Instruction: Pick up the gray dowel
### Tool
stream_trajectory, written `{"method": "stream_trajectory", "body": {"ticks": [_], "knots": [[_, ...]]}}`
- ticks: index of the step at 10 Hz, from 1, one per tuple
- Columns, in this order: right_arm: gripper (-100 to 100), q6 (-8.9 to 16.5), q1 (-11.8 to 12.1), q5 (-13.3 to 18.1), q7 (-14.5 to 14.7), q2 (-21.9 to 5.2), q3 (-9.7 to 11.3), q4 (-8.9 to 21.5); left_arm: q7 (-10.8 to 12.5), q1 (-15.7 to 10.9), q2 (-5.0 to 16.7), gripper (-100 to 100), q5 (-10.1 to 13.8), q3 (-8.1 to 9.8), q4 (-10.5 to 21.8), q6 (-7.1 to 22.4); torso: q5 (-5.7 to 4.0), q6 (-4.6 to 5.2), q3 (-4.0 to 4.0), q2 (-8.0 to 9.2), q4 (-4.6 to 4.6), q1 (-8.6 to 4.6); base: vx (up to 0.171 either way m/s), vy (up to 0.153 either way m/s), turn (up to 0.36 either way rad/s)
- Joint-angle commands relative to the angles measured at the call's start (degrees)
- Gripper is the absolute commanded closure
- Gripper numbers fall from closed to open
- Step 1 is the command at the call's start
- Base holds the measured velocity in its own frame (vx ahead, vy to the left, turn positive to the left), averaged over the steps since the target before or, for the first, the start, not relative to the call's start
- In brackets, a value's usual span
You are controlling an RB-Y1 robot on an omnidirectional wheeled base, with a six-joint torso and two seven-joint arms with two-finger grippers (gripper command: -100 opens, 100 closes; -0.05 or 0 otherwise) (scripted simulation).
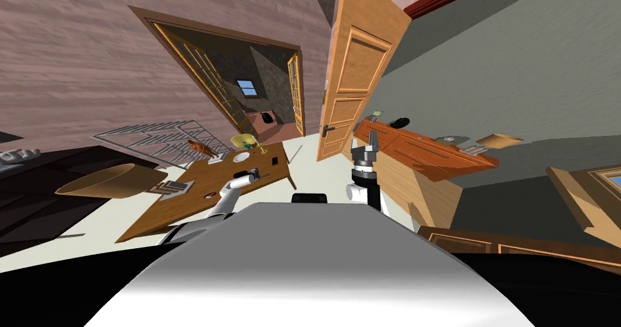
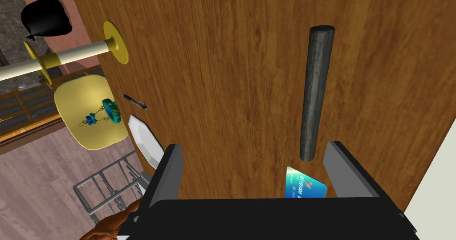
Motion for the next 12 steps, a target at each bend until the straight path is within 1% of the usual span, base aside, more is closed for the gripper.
{"method": "stream_trajectory", "body": {"ticks": [1, 2, 3, 4, 5, 6, 7, 8, 9, 10, 11, 12], "knots": [[0, 0.0, 0.0, 0.0, 0.0, 0.0, 0.0, 0.0, 0.2, -0.4, 0.4, -100, -0.1, 0.42, 1.2, 2.0, 0.0, 0.0, 0.0, 0.0, 0.0, 0.0, 0.021, 0.012, -0.099], [0, 0.0, 0.0, 0.0, 0.0, 0.0, 0.0, 0.0, 0.0, -1.7, 1.3, -100, 0.4, 0.84, 3.6, 4.1, 0.0, -0.05, 0.0, 0.0, -0.01, 0.01, 0.036, 0.022, -0.148], [0, 0.0, 0.0, 0.0, 0.0, 0.0, 0.0, 0.0, 0.0, -1.7, 1.3, -100, 0.4, 0.84, 4.6, 4.5, 0.01, -0.02, -0.03, -0.05, -0.01, 0.05, 0.028, 0.022, -0.089], [0, 0.0, 0.0, 0.0, 0.0, 0.0, 0.0, 0.0, -0.2, -3.0, 2.3, -100, 0.9, 1.24, 6.7, 6.6, 0.01, -0.04, -0.03, -0.04, -0.02, 0.05, 0.03, 0.017, -0.147], [0, 0.0, 0.0, 0.0, 0.0, 0.0, 0.0, 0.0, -0.2, -3.0, 2.3, -100, 0.9, 1.24, 6.9, 6.9, 0.0, -0.02, -0.03, -0.05, -0.01, 0.04, 0.027, 0.018, -0.082], [0, 0.0, 0.0, 0.0, 0.0, 0.0, 0.0, 0.0, -0.2, -3.0, 2.3, -100, 0.9, 1.24, 7.8, 6.9, 0.01, -0.05, -0.03, -0.04, -0.02, 0.04, 0.011, 0.008, 0.008], [0, 0.0, 0.0, 0.0, 0.0, 0.0, 0.0, 0.0, -0.5, -4.2, 3.2, -100, 1.4, 1.61, 10.0, 9.3, 0.01, -0.06, 0.0, 0.01, -0.01, 0.0, 0.019, 0.011, -0.162], [0, 0.0, 0.0, 0.0, 0.0, 0.0, 0.0, 0.0, -0.5, -4.2, 3.2, -100, 1.4, 1.61, 11.0, 9.3, 0.0, -0.01, 0.0, -0.01, 0.0, 0.01, 0.02, 0.02, -0.088], [0, 0.0, 0.0, 0.0, 0.0, 0.0, 0.0, 0.0, -0.8, -5.3, 4.0, -100, 1.8, 1.96, 13.2, 11.6, 0.01, -0.06, -0.01, -0.01, -0.01, 0.03, 0.033, 0.026, -0.141], [0, 0.0, 0.0, 0.0, 0.0, 0.0, 0.0, 0.0, -0.8, -5.3, 4.0, -100, 1.8, 1.96, 14.0, 11.6, 0.01, -0.02, -0.03, -0.05, -0.01, 0.05, 0.031, 0.023, -0.07], [0, 0.0, 0.0, 0.0, 0.0, 0.0, 0.0, 0.0, -1.0, -6.4, 4.8, -100, 2.1, 2.28, 15.9, 13.8, 0.02, -0.07, -0.03, -0.05, -0.02, 0.05, 0.033, 0.021, -0.114], [0, 0.0, 0.0, 0.0, 0.0, 0.0, 0.0, 0.0, -1.0, -6.4, 4.8, -100, 2.1, 2.28, 17.0, 13.8, 0.01, -0.03, -0.04, -0.06, -0.02, 0.04, 0.025, 0.024, -0.083]]}}
